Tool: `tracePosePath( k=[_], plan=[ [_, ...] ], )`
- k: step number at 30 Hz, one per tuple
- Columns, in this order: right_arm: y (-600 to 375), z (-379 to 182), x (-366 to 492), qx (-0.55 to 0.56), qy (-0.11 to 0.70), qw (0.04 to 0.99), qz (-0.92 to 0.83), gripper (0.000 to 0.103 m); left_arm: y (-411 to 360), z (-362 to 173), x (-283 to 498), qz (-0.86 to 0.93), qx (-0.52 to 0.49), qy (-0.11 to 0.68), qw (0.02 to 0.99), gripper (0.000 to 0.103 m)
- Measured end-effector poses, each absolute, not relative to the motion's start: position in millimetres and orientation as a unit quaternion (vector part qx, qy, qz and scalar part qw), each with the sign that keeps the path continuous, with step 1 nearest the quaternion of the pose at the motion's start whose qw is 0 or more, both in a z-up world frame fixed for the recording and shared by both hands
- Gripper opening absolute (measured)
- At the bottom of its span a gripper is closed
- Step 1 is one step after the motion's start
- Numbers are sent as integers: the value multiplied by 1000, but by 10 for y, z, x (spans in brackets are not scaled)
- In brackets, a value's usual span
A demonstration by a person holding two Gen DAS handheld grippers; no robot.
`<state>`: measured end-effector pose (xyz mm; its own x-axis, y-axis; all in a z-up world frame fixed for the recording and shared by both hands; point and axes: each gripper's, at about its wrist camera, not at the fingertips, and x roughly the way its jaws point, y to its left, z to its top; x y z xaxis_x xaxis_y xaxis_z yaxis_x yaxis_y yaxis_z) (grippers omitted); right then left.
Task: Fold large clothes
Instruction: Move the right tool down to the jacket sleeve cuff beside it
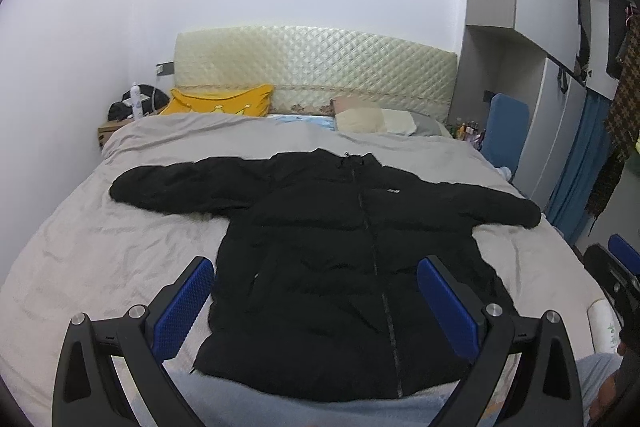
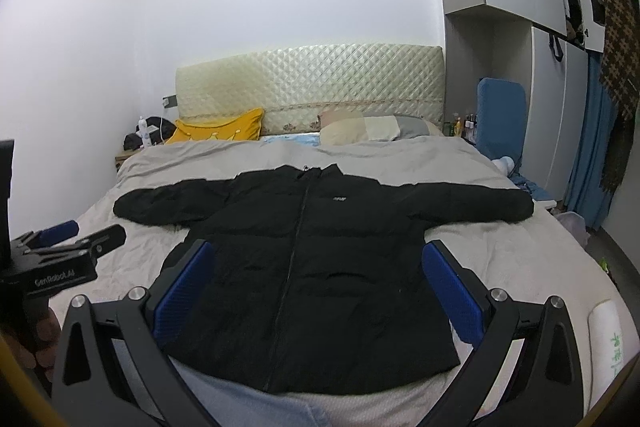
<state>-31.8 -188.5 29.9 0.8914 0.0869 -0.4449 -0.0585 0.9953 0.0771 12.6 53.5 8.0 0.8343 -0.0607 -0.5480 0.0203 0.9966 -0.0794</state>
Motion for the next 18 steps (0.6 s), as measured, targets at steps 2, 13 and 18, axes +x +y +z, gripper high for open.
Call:
tracePosePath(
  k=[2,13,18],
  plan=[
    [-1957,332,-208,36,225,973,32,103,475,93,229,-27,-32,285,958,103],
    [-2346,421,314,39,208,977,11,103,114,186,827,-68,-30,276,958,103],
    [-2603,441,568,39,188,981,-13,103,-58,101,1295,-84,-24,293,952,103]
  ],
)
